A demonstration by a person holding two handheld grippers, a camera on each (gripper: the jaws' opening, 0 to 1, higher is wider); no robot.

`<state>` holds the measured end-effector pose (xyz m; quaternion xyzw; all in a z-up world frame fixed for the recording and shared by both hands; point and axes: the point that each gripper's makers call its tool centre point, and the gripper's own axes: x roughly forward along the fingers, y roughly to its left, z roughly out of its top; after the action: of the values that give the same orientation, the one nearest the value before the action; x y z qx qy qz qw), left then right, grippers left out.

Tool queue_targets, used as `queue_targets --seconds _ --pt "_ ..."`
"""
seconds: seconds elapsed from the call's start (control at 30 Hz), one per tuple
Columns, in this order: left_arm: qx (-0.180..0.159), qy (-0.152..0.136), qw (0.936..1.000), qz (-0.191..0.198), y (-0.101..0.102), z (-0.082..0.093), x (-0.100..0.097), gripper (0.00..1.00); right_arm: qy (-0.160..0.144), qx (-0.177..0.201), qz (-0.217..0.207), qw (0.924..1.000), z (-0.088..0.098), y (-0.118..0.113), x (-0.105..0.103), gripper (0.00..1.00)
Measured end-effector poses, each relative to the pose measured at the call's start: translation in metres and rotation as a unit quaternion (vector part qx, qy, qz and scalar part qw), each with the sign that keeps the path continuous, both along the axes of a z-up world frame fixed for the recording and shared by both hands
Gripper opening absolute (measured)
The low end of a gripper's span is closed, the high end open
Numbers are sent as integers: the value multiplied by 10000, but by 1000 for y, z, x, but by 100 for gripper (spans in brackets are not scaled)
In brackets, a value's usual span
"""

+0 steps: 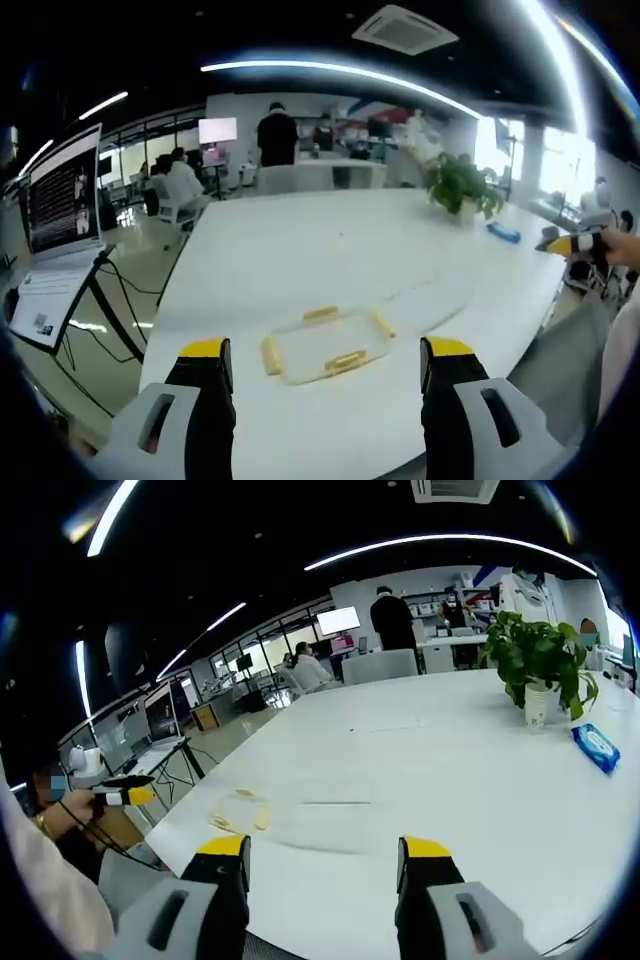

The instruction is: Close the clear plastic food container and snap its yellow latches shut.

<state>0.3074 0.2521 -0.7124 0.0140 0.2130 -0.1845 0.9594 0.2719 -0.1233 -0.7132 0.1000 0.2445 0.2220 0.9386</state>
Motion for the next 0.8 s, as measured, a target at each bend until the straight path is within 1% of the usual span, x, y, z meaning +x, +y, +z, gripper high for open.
queue_targets --seconds 0.57,0.8 --pt "9 10 10000 -53 -2 0 2 75 -42 -19 -4 10000 2 -1 2 58" --pt "6 10 10000 -74 -4 -1 3 75 -8 13 10 10000 0 1 2 58"
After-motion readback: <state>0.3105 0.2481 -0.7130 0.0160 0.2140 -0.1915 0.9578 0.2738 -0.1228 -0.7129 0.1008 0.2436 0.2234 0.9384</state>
